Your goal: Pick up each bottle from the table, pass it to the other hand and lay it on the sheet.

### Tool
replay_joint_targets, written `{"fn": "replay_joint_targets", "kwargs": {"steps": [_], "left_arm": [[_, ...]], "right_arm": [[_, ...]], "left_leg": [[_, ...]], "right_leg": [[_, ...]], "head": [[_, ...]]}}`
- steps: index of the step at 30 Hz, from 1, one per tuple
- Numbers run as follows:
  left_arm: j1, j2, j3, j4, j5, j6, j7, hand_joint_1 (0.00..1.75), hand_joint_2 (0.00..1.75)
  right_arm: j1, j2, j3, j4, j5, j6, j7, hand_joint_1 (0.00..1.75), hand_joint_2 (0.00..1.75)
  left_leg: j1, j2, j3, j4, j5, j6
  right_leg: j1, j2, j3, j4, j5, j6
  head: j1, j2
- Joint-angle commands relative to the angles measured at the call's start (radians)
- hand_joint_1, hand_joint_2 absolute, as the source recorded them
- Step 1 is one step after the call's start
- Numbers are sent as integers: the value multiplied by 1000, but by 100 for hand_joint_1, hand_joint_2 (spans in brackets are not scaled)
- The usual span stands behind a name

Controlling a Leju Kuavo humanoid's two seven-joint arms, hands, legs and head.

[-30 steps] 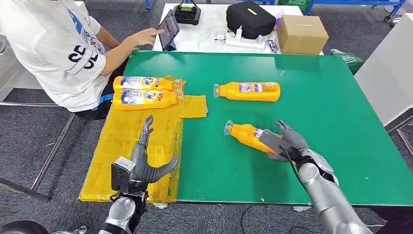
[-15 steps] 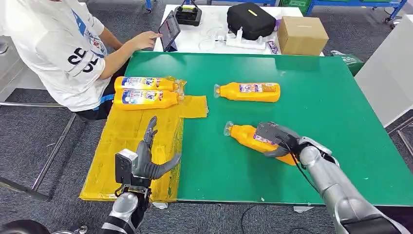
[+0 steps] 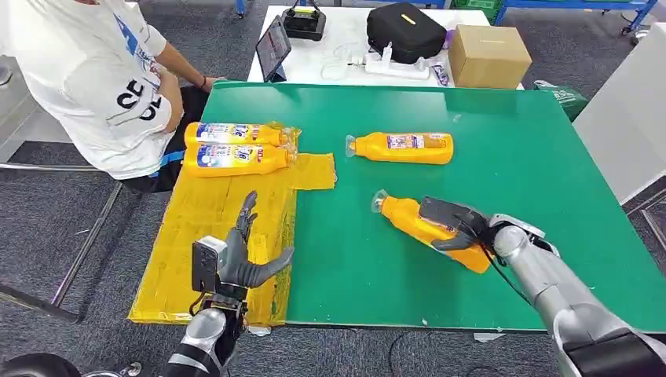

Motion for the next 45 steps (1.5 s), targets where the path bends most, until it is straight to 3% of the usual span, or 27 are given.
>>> {"fn": "replay_joint_targets", "kwargs": {"steps": [1, 2, 3, 4, 6, 9, 10, 12, 13, 16, 18, 22, 26, 33, 34, 39, 45], "left_arm": [[-37, 2, 4, 87, 0, -7, 10, 0, 175], [-36, 2, 4, 86, 0, -7, 10, 0, 175], [-21, -1, 14, 65, 3, 2, 11, 0, 175], [-8, -2, 19, 46, 4, 2, 14, 0, 175], [28, -4, 28, -11, 3, 0, 24, 0, 175], [39, -5, 27, -30, 1, 0, 32, 0, 175], [48, -8, 30, -44, 3, -3, 33, 0, 175], [57, -7, 23, -64, 15, -8, 34, 0, 175], [55, -6, 14, -69, 30, -14, 36, 0, 175], [51, -7, 9, -68, 34, -15, 37, 0, 175], [46, -5, 5, -62, 39, -13, 37, 0, 175], [17, 2, -23, -55, 84, -35, 41, 0, 175], [0, 7, -35, -59, 179, -110, 67, 0, 175], [0, 7, -35, -59, 179, -110, 67, 0, 175], [-2, 11, -31, -61, 236, -161, 79, 0, 175], [-12, 47, -46, -85, 370, -294, 116, 0, 175], [-29, 91, -89, -32, 478, -483, 137, 0, 175]], "right_arm": [[2, -37, 145, -15, -73, -45, 4, 175, 175], [3, -33, 145, -17, -74, -49, 7, 175, 175], [50, 4, 71, -63, -102, -202, -23, 175, 175], [83, 41, 38, -97, -85, -286, -30, 175, 175], [188, 144, -76, -264, 18, -543, -53, 175, 175], [224, 163, -91, -350, 58, -537, 1, 175, 175], [274, 207, -168, -441, 149, -680, -64, 175, 175], [354, 293, -269, -595, 171, -804, -163, 175, 175], [400, 332, -301, -690, 254, -942, -205, 175, 175], [420, 336, -300, -730, 258, -940, -200, 175, 175], [425, 342, -319, -733, 238, -940, -211, 175, 175], [492, 429, -406, -824, 205, -1096, -394, 175, 175], [544, 484, -456, -879, 154, -1096, -511, 175, 175], [544, 484, -456, -879, 154, -1096, -511, 175, 175], [552, 499, -471, -874, 138, -1096, -549, 175, 175], [596, 482, -383, -798, 63, -1064, -596, 175, 175], [608, 471, -181, -612, 23, -1009, -607, 175, 175]], "left_leg": [[1, -2, 1, 0, 0, -1], [1, -2, 1, -1, 0, -1], [1, 0, 1, -1, 0, -1], [1, 0, 1, -1, 0, -1], [2, 3, 2, -2, -1, -1], [2, 4, 0, -1, -2, -2], [2, 6, 0, -1, -3, -3], [2, 5, -3, -1, -2, -2], [2, 5, -4, 0, -2, -2], [3, -3, -8, 0, -1, -2], [4, -1, -7, 0, -2, -2], [3, -5, -11, 0, 0, -2], [2, -4, -10, 0, -1, -2], [2, -3, -10, 0, -1, -2], [1, -3, -10, 0, 0, -2], [2, -3, -8, -1, -1, -2], [2, 0, -7, -2, -1, -2]], "right_leg": [[1, -3, 2, -1, 0, -1], [1, -3, 2, -1, 0, -2], [1, -1, 2, -2, 0, -2], [1, -1, 2, -1, 0, -1], [2, 1, 2, -3, 1, -2], [2, 3, 0, -1, 0, -3], [3, 5, -1, 0, -1, -4], [2, 4, -4, 1, -1, -3], [3, 4, -5, 1, 0, -2], [3, -4, -7, 2, -2, -2], [4, -4, -7, 2, -3, -3], [2, -7, -9, 2, -4, -1], [1, -7, -8, 3, -5, -2], [1, -6, -9, 2, -4, -1], [1, -6, -9, 2, -4, -1], [2, -6, -7, 0, -4, -1], [2, -2, -6, -1, -3, -1]], "head": [[0, 0], [1, 0], [0, 0], [1, 0], [0, 0], [2, 0], [1, 0], [0, 0], [0, 0], [1, 0], [-1, 0], [1, 0], [0, 0], [1, 0], [1, 0], [1, 0], [1, 0]]}}
